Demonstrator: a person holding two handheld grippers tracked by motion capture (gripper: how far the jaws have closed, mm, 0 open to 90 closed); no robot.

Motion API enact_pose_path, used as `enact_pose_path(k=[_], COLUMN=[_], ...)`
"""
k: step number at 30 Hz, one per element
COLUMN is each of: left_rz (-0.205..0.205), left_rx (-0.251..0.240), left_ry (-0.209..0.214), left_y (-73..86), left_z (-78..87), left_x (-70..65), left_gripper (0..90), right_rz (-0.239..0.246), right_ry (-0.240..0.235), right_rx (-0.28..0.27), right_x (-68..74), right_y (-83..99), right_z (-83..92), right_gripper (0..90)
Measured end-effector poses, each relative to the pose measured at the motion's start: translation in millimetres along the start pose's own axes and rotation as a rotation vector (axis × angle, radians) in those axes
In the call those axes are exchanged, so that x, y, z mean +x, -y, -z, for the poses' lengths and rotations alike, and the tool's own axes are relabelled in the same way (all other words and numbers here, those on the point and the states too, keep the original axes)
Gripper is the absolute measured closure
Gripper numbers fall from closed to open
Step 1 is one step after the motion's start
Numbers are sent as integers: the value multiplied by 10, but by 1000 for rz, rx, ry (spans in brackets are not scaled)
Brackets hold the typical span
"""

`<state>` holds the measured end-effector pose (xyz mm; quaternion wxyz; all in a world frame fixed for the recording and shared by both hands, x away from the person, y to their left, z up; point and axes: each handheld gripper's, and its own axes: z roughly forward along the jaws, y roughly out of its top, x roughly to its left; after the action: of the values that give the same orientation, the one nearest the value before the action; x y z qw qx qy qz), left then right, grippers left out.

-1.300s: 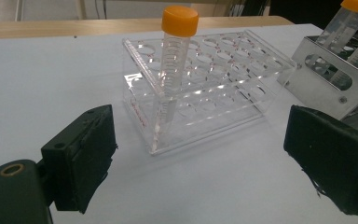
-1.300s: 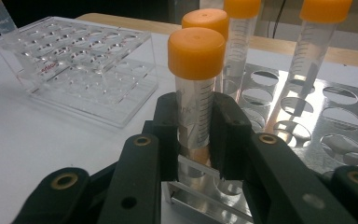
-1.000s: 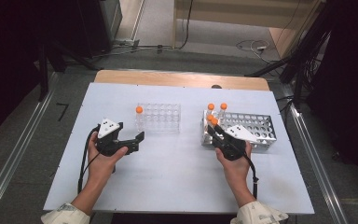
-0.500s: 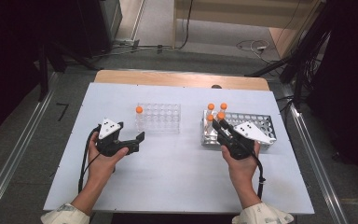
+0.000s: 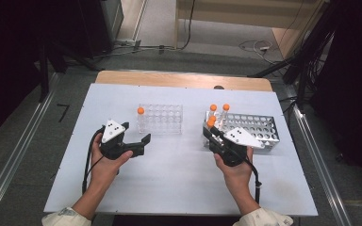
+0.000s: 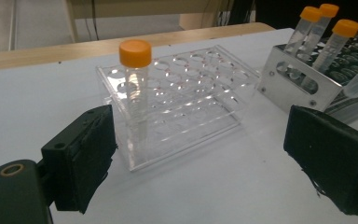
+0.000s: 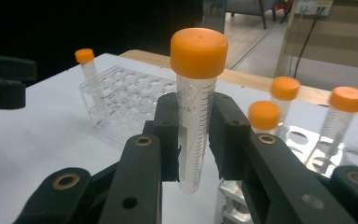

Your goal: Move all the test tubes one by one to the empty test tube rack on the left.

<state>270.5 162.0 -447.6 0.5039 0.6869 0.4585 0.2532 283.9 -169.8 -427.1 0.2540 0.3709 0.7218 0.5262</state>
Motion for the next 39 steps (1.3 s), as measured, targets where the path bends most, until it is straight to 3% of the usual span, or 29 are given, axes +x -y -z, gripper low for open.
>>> enact_pose_path(k=[20,39], left_rz=[-18,-27], left_rx=[10,-1], left_ry=[49,80], left_y=[-14,-40], left_z=[-3,11], left_x=[-106,-176], left_gripper=[105,125], right_rz=[57,63], right_ry=[-88,-128], right_rx=[91,100], right_x=[384,563], right_y=[138,151], right_z=[-418,-551], right_gripper=[714,715])
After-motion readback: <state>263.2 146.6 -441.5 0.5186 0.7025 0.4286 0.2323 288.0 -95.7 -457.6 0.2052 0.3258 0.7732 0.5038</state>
